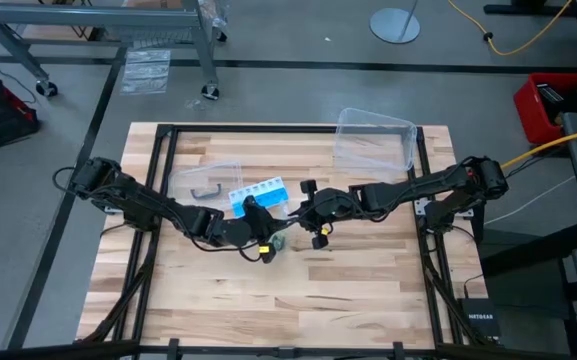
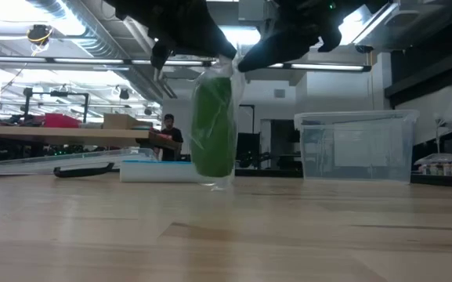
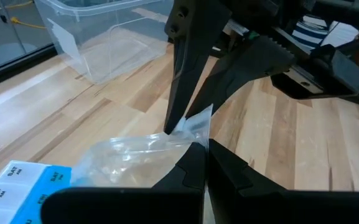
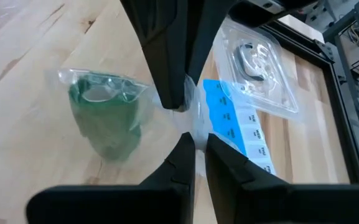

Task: Roll bandage
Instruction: Close the transparent zip bag

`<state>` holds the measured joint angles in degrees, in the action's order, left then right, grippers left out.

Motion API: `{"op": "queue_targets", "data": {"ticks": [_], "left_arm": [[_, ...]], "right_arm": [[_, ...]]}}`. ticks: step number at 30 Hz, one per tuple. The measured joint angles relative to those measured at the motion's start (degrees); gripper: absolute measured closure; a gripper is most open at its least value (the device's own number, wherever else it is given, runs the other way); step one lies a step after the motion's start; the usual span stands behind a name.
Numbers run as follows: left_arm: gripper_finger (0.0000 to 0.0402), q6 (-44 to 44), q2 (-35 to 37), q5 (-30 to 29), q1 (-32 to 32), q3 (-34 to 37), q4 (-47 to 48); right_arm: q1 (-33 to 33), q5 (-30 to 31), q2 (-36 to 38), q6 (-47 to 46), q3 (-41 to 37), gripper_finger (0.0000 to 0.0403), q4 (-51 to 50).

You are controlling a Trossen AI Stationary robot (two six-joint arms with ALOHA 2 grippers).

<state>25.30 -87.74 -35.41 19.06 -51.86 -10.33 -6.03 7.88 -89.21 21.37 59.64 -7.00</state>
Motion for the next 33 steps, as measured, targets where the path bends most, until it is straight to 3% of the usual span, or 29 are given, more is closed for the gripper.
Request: {"op": "queue_targets", "data": {"ticks": [5, 12, 33], "left_arm": [[0.0401, 0.22, 0.0, 0.06, 0.03, 0.0, -0.2], [0.0401, -4.35, 0.15, 0.41, 0.12, -0.08, -7.34], [0.0401, -6.93, 3.22, 0.12, 3.22, -0.13, -10.11]], "right_arm": [[0.01, 0.02, 0.0, -0.02, 0.0, 0.037, -0.14], [0.06, 0.17, 0.03, -0.02, 0.0, 0.037, -0.79], [0.05, 0.31, -0.02, 0.02, 0.0, 0.037, -0.6]]}}
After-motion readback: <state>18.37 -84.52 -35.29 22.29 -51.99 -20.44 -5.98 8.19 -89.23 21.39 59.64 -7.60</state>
